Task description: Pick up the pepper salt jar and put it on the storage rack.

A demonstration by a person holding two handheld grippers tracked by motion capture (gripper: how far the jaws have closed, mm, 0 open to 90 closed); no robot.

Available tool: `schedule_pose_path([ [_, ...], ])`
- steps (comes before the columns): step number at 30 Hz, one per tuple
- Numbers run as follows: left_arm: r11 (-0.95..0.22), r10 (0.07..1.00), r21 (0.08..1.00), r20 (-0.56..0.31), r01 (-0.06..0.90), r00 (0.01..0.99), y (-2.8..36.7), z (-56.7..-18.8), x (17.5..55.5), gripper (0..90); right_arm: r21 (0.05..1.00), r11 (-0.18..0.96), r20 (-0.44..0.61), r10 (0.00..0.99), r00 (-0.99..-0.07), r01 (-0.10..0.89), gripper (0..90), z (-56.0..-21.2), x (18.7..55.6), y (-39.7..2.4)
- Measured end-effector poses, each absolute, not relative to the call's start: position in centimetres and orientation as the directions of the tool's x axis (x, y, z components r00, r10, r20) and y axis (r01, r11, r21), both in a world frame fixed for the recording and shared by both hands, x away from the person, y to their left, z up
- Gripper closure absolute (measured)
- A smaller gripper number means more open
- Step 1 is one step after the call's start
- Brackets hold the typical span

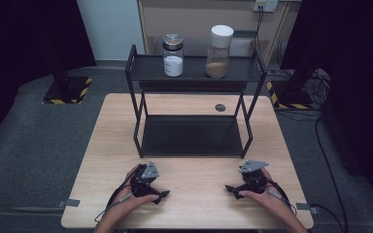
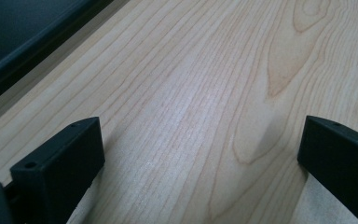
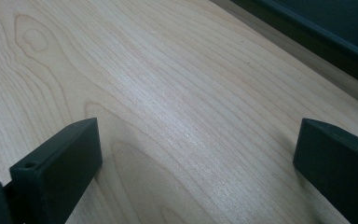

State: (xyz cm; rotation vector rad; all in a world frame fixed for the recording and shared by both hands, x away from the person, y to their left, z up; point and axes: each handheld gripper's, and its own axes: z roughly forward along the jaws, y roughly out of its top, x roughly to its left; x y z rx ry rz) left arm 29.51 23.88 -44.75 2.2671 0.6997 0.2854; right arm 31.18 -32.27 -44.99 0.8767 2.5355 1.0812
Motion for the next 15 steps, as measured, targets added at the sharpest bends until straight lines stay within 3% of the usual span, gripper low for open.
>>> schedule_pose_path([
  [15, -0.581, 0.565, 0.709, -0.004, 0.401, 0.825, 23.86, -44.76, 29.45, 0.0, 0.719, 0.535, 0.004, 0.636, -0.772, 0.444, 1.4, -44.98, 30.63, -31.92],
])
